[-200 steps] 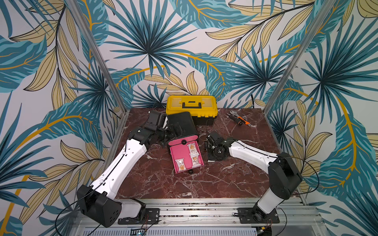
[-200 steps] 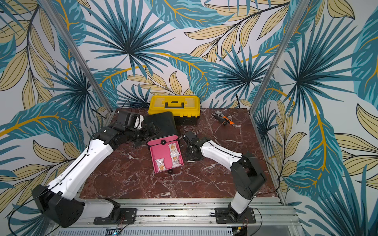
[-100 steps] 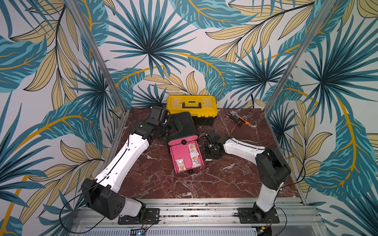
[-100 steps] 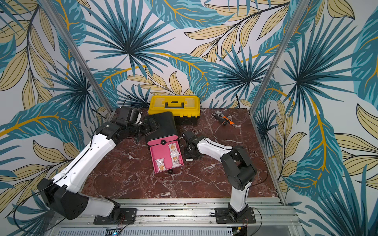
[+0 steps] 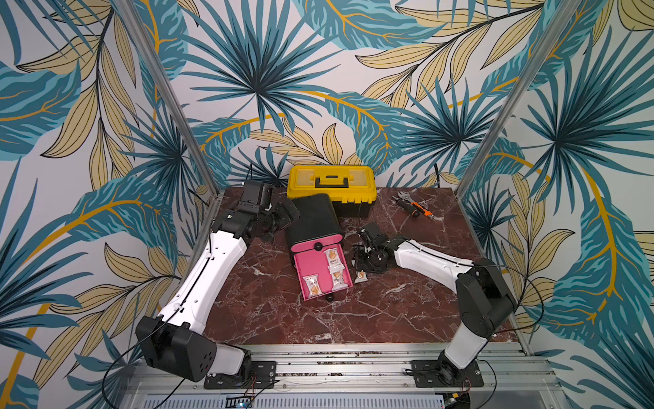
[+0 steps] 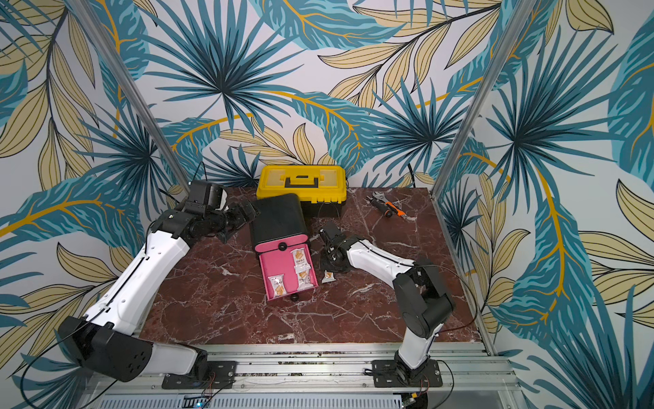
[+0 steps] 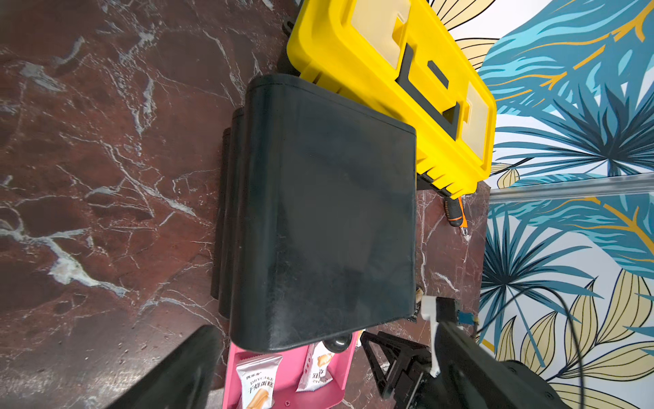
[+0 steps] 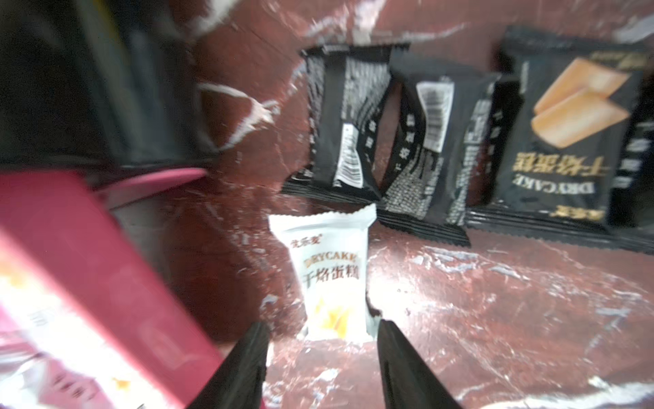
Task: Take the cookies out of the drawer
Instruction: Place the cookie at the center of the board, then pick up the cookie from the drawer.
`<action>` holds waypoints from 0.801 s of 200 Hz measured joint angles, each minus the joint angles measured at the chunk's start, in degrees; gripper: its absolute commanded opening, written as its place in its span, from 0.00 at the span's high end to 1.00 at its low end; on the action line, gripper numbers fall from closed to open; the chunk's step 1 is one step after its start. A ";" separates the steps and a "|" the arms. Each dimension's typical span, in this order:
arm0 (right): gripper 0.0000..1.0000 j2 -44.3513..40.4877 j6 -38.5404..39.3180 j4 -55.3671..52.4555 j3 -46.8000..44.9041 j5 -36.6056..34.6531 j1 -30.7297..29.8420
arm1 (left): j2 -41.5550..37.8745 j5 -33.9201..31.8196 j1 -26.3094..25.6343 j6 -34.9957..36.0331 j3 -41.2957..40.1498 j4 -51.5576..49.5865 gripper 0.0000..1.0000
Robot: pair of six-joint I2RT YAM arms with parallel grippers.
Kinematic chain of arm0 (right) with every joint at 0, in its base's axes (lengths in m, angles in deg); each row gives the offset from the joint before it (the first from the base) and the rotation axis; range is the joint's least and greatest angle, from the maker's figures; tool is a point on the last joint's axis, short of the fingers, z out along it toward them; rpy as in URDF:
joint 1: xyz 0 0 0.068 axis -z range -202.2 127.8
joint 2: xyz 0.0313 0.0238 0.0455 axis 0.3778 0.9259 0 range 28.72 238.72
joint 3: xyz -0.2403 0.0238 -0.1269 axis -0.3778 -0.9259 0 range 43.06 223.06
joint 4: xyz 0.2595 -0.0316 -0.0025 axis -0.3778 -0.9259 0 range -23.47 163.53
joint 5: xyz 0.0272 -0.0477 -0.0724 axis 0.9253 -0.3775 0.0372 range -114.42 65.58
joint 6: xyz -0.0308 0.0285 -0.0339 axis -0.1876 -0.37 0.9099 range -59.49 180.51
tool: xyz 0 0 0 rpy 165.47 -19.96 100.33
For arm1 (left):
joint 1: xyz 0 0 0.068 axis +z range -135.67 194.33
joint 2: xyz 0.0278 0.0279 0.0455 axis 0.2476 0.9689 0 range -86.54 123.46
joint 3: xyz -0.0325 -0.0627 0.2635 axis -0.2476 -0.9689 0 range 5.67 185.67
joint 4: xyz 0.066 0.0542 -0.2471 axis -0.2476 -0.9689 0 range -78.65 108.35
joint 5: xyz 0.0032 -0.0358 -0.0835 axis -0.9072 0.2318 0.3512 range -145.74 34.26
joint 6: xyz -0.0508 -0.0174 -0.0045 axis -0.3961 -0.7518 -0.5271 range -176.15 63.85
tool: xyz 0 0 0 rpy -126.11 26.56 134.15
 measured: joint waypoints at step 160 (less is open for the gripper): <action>0.50 -12.15 -31.71 34.01 -15.87 -1.16 -11.63 | 3.89 13.99 3.65 5.38 -5.49 4.39 0.00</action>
